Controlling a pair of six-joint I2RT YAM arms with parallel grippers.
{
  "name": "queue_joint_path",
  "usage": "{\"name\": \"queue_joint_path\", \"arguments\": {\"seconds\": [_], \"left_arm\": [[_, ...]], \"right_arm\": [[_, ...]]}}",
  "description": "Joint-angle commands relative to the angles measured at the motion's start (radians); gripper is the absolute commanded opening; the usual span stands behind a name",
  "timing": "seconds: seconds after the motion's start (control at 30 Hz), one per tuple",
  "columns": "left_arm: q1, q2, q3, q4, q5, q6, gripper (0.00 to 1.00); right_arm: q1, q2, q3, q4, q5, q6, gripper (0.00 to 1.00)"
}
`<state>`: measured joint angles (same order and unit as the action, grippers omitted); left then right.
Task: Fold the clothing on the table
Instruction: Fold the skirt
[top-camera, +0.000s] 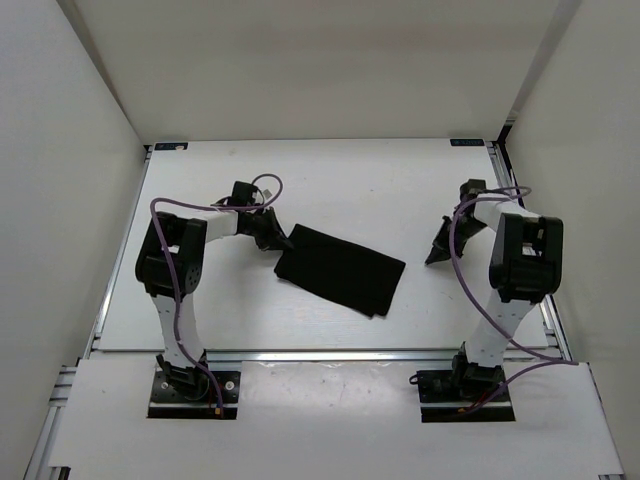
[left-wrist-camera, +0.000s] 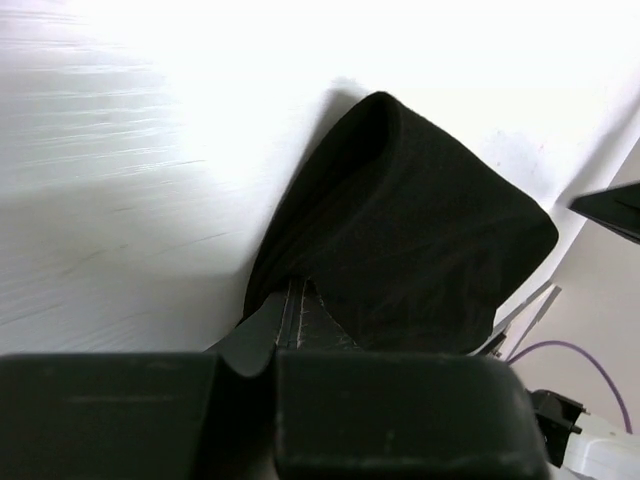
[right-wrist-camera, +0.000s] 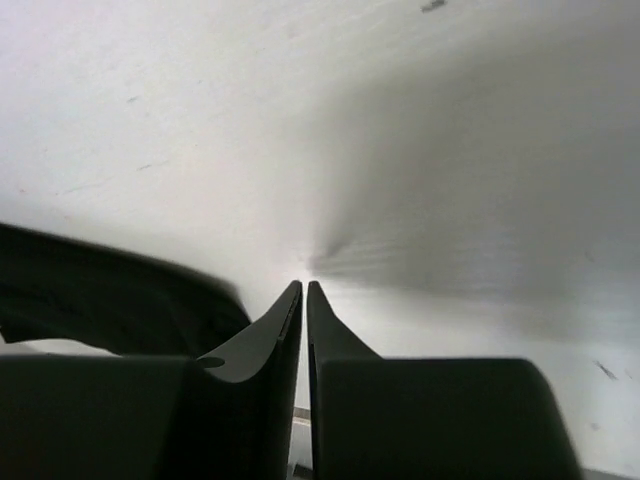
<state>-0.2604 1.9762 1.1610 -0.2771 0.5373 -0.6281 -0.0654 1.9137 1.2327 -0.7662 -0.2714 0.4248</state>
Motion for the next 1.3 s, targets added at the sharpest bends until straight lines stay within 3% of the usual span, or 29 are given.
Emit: {"name": "queue_joint_path", "arguments": {"seconds": [0.0,0.27,0.33,0.37,0.4,0.5,0.57,0.63,0.67,0.8,0.83,0.87,0.93,1.03,1.27], "left_arm": [[0.010,-0.054,-0.036,-0.004,-0.046,0.027,0.00],[0.013,-0.105,-0.063,-0.037,-0.189,0.059,0.00],[0.035,-0.125,-0.069,-0.030,-0.160,0.057,0.00],[0.039,-0.138,-0.055,-0.033,-0.125,0.059,0.04],[0.041,-0.154,-0.035,-0.043,-0.113,0.068,0.14],[0.049,-0.226,0.017,-0.068,-0.074,0.076,0.25],[0.056,-0.252,0.064,-0.111,-0.065,0.088,0.32],[0.068,-0.283,0.072,-0.129,-0.071,0.096,0.29],[0.073,-0.293,0.080,-0.146,-0.083,0.105,0.28],[0.105,-0.307,0.052,-0.203,-0.180,0.186,0.28],[0.127,-0.310,0.016,-0.189,-0.172,0.191,0.41],[0.139,-0.306,-0.021,-0.162,-0.137,0.212,0.60],[0.193,-0.277,-0.060,-0.145,-0.030,0.231,0.65],[0.223,-0.195,-0.067,-0.174,0.065,0.281,0.68],[0.152,-0.171,-0.119,-0.100,0.104,0.301,0.67]], "right_arm": [[0.016,-0.117,0.063,-0.056,0.090,-0.029,0.12],[0.134,-0.287,0.030,-0.093,0.049,0.005,0.15],[0.154,-0.329,-0.045,-0.068,-0.005,0.015,0.32],[0.171,-0.347,-0.055,-0.064,0.003,0.020,0.38],[0.183,-0.360,-0.091,-0.061,0.026,0.025,0.40],[0.204,-0.403,-0.198,-0.032,0.011,0.061,0.40],[0.220,-0.436,-0.263,0.008,-0.017,0.092,0.35],[0.236,-0.444,-0.297,0.051,-0.035,0.120,0.08],[0.237,-0.449,-0.315,0.071,-0.044,0.138,0.00],[0.263,-0.406,-0.343,0.113,-0.051,0.169,0.00],[0.266,-0.394,-0.343,0.123,-0.057,0.176,0.00],[0.272,-0.387,-0.349,0.131,-0.067,0.181,0.00],[0.283,-0.375,-0.342,0.142,-0.074,0.187,0.00],[0.292,-0.364,-0.325,0.128,-0.063,0.180,0.00],[0.283,-0.334,-0.314,0.074,-0.003,0.158,0.00]]}}
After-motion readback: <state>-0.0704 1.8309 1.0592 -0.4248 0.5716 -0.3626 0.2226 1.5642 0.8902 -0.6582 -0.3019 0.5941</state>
